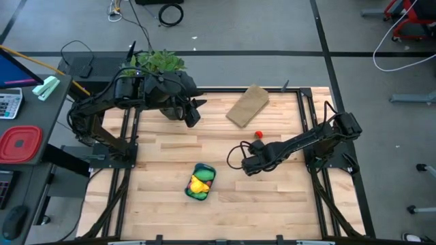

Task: Pick and placing Produce into tupperware
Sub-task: Put the bottom red strawberry into the blue bin

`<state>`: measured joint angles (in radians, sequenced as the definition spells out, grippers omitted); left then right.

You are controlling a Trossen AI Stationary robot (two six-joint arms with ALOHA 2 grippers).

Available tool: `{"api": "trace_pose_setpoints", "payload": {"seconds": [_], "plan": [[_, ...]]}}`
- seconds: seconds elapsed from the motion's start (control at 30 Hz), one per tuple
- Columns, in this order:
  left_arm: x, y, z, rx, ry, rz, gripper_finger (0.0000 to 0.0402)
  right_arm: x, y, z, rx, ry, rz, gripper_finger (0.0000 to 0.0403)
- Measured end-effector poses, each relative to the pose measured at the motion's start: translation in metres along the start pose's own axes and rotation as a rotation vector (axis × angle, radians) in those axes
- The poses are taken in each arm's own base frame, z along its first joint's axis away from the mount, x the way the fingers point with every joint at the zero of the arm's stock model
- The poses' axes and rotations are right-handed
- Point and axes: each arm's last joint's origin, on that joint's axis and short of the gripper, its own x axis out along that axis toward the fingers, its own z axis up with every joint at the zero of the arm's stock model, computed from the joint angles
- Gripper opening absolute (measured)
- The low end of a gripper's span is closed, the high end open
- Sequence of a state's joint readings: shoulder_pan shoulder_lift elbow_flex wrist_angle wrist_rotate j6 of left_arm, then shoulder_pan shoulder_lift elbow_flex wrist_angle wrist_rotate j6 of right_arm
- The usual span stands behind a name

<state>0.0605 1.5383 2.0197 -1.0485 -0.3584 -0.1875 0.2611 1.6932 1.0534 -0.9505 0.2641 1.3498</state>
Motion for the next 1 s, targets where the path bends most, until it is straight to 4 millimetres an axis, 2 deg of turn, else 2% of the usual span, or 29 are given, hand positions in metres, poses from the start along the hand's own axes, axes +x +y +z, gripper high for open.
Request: {"api": "trace_pose_setpoints", "payload": {"seconds": [0.33, 0.53, 0.8, 1.0], "plan": [[0.000, -0.001, 0.000, -0.003, 0.000, -0.002, 0.0150, 0.001, 0.000, 0.000, 0.010, -0.008, -0.002, 0.0243], [0.000, -0.001, 0.000, -0.003, 0.000, -0.003, 0.0147, 0.012, -0.008, -0.006, 0.028, -0.012, -0.038, 0.0243], [0.000, -0.001, 0.000, -0.001, 0.000, -0.003, 0.0140, 0.023, -0.003, -0.008, 0.034, -0.033, 0.060, 0.0243], [0.000, -0.001, 0.000, 0.001, 0.000, -0.003, 0.0144, 0.028, -0.007, -0.010, 0.029, -0.029, 0.040, 0.0242]]}}
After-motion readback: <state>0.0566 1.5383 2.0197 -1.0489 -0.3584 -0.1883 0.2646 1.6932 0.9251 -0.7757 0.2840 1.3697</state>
